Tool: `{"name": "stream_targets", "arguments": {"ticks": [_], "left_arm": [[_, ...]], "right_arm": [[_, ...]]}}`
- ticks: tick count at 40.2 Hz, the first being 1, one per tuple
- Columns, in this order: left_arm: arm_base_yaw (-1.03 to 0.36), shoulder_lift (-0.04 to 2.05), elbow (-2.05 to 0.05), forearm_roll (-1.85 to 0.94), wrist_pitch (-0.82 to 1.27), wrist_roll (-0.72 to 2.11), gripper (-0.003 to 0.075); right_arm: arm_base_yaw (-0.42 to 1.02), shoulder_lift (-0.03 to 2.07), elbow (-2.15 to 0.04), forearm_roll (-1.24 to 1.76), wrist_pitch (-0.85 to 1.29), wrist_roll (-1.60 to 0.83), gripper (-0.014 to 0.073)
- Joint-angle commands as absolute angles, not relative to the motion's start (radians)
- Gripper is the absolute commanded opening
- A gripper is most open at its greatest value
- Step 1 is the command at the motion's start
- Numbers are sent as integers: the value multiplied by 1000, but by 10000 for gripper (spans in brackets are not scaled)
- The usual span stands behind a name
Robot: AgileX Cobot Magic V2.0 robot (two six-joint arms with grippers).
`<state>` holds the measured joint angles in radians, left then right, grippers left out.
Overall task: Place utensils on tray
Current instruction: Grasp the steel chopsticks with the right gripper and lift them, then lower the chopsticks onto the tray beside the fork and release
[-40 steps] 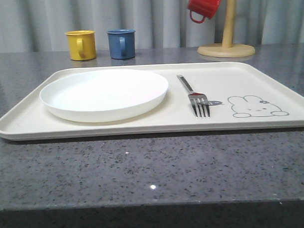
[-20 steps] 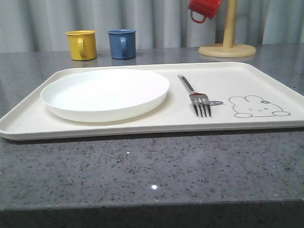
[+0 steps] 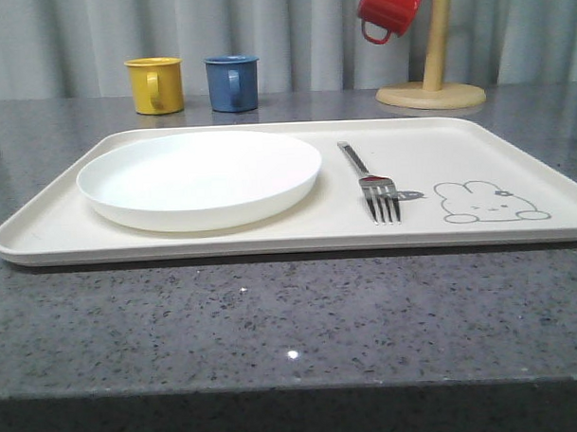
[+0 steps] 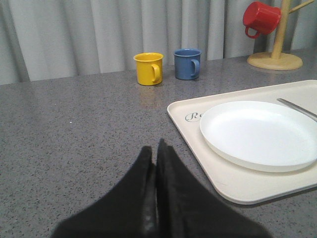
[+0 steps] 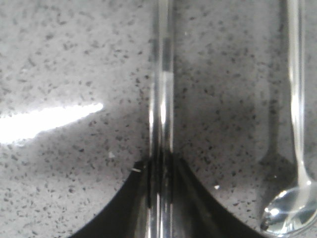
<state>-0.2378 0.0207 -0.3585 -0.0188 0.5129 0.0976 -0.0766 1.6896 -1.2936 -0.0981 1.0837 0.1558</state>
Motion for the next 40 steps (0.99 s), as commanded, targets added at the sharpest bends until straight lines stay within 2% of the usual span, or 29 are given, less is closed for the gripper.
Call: {"name": "stream_targets", "arguments": {"ticks": [1, 17, 29, 40], "left_arm": [[-235, 33, -382, -28, 427, 88, -18], [-235, 33, -382, -28, 427, 88, -18], [-235, 33, -382, -28, 427, 88, -18], [-235, 33, -382, -28, 427, 88, -18]], "right_arm": [[-84, 1653, -1317, -112, 1103, 145, -29], [-41, 1510, -1364, -46, 1197, 194, -33], [192, 1516, -1466, -45, 1256, 311, -33], [393, 1636, -1553, -44, 1255, 426, -33]]}}
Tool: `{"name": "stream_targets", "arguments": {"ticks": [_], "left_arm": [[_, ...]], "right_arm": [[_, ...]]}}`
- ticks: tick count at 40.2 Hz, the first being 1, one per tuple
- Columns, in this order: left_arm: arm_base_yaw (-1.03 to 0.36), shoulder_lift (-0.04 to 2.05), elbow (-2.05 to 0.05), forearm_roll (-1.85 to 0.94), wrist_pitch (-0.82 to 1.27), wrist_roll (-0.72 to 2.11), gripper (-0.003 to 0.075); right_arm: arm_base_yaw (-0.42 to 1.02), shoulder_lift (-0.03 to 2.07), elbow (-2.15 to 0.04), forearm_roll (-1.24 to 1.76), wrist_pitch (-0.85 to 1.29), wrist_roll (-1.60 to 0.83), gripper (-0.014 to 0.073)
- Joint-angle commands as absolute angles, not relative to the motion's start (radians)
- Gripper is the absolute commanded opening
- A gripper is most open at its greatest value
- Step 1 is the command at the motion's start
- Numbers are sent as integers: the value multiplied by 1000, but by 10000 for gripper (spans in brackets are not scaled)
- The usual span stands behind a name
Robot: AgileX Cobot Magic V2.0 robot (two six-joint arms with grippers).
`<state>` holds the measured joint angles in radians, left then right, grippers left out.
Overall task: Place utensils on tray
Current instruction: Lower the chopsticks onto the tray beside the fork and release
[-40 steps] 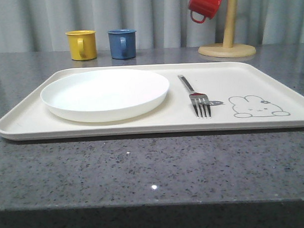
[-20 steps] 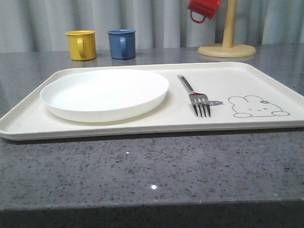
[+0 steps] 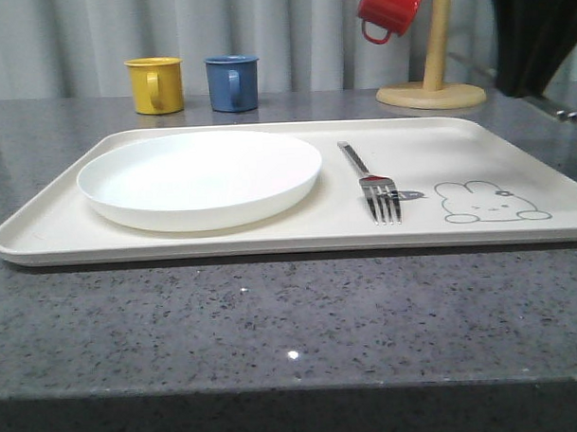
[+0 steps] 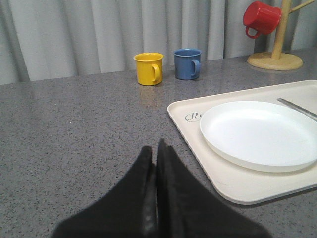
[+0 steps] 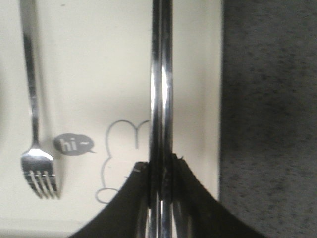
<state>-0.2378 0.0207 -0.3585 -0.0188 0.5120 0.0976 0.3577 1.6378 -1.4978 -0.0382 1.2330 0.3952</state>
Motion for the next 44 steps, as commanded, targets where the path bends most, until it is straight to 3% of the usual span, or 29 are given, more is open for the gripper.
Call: {"name": "stream_targets", "arguments": {"ticks": [1, 25, 33, 44], "left_arm": [[-235, 33, -382, -28, 427, 88, -18], [-235, 33, -382, -28, 427, 88, -18], [-235, 33, -382, -28, 427, 88, -18], [-235, 33, -382, -28, 427, 88, -18]], "right_arm": [[403, 1647, -1564, -44, 1258, 437, -33], [408, 1799, -1585, -10, 1283, 494, -18], [408, 1814, -1585, -6, 1296, 494, 113], [408, 1764, -1589, -51, 1294, 494, 374]]}}
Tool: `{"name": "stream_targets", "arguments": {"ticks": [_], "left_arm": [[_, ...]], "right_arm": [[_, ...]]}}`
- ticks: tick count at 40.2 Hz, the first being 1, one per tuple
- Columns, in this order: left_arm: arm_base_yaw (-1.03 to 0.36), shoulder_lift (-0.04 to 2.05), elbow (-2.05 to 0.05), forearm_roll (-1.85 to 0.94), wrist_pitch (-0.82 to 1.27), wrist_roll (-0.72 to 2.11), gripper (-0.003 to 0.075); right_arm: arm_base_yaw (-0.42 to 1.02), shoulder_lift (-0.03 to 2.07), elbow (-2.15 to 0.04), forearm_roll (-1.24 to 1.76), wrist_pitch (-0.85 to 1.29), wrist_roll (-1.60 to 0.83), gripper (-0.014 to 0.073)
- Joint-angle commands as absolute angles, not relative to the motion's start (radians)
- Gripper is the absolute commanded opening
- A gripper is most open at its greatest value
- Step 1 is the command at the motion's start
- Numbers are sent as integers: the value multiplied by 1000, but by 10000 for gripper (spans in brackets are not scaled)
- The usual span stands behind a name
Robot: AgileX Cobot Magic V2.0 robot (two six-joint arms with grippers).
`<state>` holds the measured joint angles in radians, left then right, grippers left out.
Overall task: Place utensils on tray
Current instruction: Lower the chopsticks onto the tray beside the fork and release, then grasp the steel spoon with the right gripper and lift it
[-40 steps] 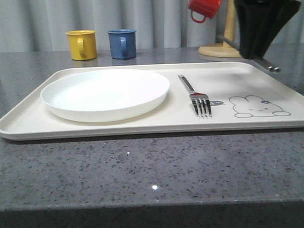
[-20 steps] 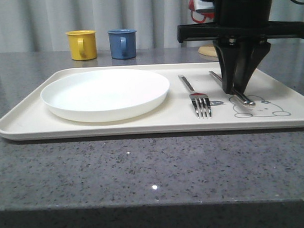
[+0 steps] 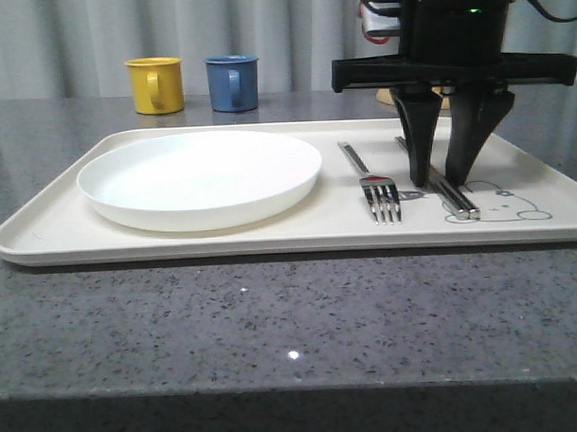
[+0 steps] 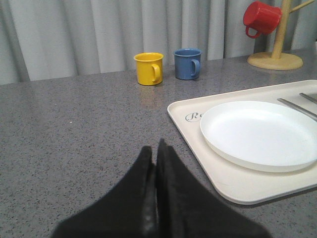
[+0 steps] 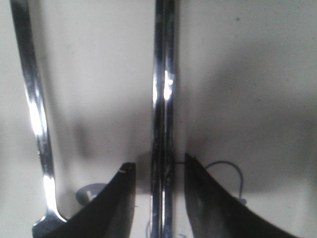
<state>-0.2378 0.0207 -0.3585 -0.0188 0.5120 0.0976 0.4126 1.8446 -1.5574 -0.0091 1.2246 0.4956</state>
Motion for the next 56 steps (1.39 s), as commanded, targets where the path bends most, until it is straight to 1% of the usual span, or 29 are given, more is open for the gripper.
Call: {"name": "stream_targets", "arguments": {"ticks": [1, 3, 6, 13, 21, 27, 32, 39, 45, 56], "left_arm": [[-235, 33, -382, -28, 427, 88, -18], [-235, 33, -382, -28, 427, 88, -18], [-235, 33, -382, -28, 427, 88, -18], [-235, 33, -382, -28, 427, 88, -18], [-235, 33, -382, -28, 427, 88, -18], [-235, 33, -382, -28, 427, 88, -18], [-235, 33, -382, -28, 427, 88, -18], [-235, 33, -382, -28, 427, 88, -18], [-235, 33, -382, -28, 427, 88, -18], [-235, 33, -382, -28, 427, 88, -18]], "right_arm": [[408, 1756, -1589, -65, 1295, 494, 388], [407, 1738, -1590, -101, 1301, 487, 405], [391, 1712, -1590, -145, 1317, 464, 400], [285, 1657, -1587, -166, 1336, 337, 400], [79, 1594, -1569, -179, 1336, 180, 400], [-95, 1588, -1537, -181, 1327, 134, 400], [-198, 1603, -1527, -180, 1296, 96, 400], [-248, 1642, -1527, -182, 1222, 72, 400], [-249, 1692, -1527, -182, 1178, 31, 400], [-249, 1778, -1527, -175, 1145, 30, 400]]}}
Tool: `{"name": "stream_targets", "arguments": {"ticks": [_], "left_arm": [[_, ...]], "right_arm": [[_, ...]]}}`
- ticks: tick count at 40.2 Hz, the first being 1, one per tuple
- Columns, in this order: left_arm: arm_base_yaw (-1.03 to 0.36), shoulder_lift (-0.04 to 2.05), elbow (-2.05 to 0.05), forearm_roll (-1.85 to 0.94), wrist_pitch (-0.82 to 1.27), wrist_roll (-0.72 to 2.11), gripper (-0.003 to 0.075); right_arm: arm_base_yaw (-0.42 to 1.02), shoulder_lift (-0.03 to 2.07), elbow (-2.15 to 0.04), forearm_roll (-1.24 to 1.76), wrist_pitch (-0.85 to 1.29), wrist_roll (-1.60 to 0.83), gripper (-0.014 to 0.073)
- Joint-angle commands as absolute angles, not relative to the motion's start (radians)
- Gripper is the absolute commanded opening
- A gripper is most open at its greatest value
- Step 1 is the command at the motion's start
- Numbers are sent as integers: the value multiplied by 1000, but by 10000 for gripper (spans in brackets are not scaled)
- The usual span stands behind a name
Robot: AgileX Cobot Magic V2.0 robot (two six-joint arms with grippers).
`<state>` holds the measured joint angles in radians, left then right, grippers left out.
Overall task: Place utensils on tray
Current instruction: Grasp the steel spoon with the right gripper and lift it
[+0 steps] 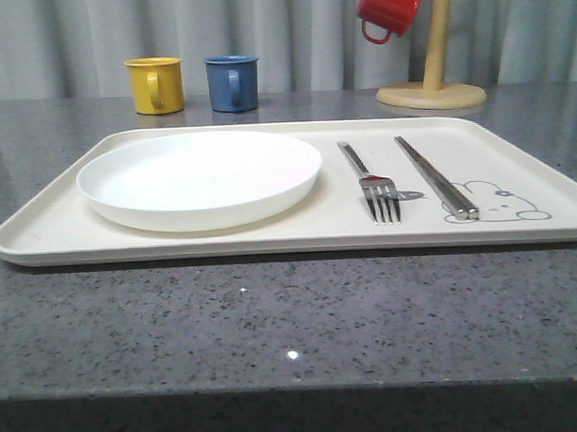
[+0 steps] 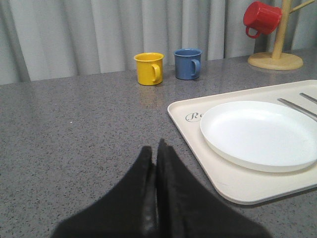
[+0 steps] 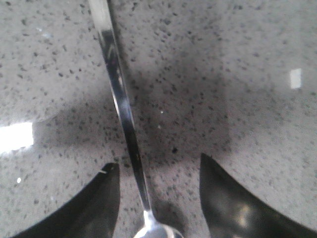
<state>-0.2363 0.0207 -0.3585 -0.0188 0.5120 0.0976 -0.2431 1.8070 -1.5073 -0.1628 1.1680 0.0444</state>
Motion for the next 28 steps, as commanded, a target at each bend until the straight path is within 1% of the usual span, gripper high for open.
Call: {"name": "stream_targets", "arguments": {"ticks": [1, 6, 8, 11, 14, 20, 21, 28], "left_arm": [[-235, 33, -382, -28, 427, 88, -18], [-235, 33, -382, -28, 427, 88, -18], [-235, 33, -382, -28, 427, 88, -18], [-235, 33, -382, -28, 427, 88, -18], [-235, 33, -382, -28, 427, 88, -18], [-235, 33, -382, -28, 427, 88, -18], [-235, 33, -382, -28, 427, 88, -18], [-235, 33, -382, -28, 427, 88, -18]], "right_arm": [[-249, 1786, -1527, -169, 1143, 30, 400], [-249, 1813, -1527, -159, 1146, 30, 399], [-249, 1819, -1527, -152, 1148, 30, 378], [-249, 1823, -1527, -146, 1148, 30, 297], [-249, 1823, -1527, -143, 1160, 30, 195], [-249, 1821, -1527, -127, 1187, 30, -44], [-249, 1816, -1527, -124, 1191, 30, -68], [-249, 1757, -1527, -120, 1203, 40, -69]]}}
